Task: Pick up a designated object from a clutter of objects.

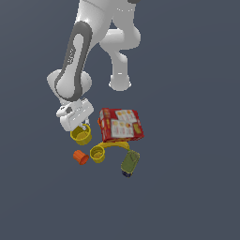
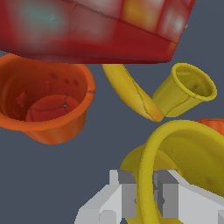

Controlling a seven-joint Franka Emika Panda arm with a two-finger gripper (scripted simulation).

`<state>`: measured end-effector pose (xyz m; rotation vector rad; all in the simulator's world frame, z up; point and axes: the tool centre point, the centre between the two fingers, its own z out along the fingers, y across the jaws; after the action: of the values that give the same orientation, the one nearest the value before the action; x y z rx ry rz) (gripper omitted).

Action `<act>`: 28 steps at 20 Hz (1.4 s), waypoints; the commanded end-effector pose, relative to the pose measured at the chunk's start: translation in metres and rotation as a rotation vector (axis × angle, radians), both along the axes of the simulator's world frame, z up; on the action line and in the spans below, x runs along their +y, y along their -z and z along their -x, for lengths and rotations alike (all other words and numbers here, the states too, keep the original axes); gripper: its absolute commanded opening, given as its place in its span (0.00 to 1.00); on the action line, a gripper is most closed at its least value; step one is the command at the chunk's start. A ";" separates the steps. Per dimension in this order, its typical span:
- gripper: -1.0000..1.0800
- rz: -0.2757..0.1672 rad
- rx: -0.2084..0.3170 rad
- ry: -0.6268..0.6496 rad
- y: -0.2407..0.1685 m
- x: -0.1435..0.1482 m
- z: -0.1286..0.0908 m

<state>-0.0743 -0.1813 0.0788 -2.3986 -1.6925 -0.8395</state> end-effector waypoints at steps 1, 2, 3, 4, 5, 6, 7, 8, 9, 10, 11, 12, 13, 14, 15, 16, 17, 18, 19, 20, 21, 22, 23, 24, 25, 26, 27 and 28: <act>0.00 0.001 -0.002 -0.001 -0.012 0.004 0.001; 0.00 0.001 -0.002 -0.001 -0.017 0.006 0.002; 0.00 0.002 -0.001 -0.001 -0.023 0.009 0.003; 0.00 0.002 -0.001 -0.002 -0.029 0.011 0.004; 0.00 0.002 0.000 -0.002 -0.036 0.014 0.005; 0.00 0.003 0.000 -0.002 -0.043 0.017 0.006; 0.00 0.003 0.001 -0.003 -0.050 0.020 0.008; 0.00 0.003 0.001 -0.003 -0.058 0.023 0.009; 0.00 0.004 0.002 -0.003 -0.066 0.026 0.010; 0.00 0.004 0.002 -0.003 -0.075 0.029 0.012; 0.00 0.005 0.003 -0.004 -0.083 0.033 0.013; 0.00 0.005 0.003 -0.004 -0.092 0.036 0.014; 0.00 0.006 0.003 -0.004 -0.101 0.040 0.016; 0.00 0.006 0.003 -0.004 -0.110 0.043 0.017; 0.00 0.006 0.004 -0.005 -0.119 0.046 0.019; 0.00 0.006 0.004 -0.005 -0.128 0.050 0.020; 0.00 0.007 0.004 -0.005 -0.136 0.053 0.021; 0.00 0.007 0.004 -0.005 -0.145 0.056 0.023; 0.00 0.007 0.004 -0.005 -0.153 0.059 0.024; 0.00 0.007 0.004 -0.005 -0.162 0.062 0.025; 0.00 0.007 0.004 -0.005 -0.170 0.065 0.026; 0.00 0.007 0.004 -0.005 -0.179 0.068 0.028; 0.00 0.007 0.004 -0.005 -0.187 0.072 0.029; 0.00 0.007 0.004 -0.005 -0.196 0.075 0.030; 0.00 0.007 0.003 -0.005 -0.205 0.078 0.031; 0.00 0.007 0.003 -0.005 -0.214 0.081 0.032; 0.00 0.007 0.003 -0.005 -0.222 0.084 0.033; 0.00 0.007 0.003 -0.005 -0.231 0.087 0.035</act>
<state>-0.1071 -0.0983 0.2953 -2.3940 -1.7004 -0.8298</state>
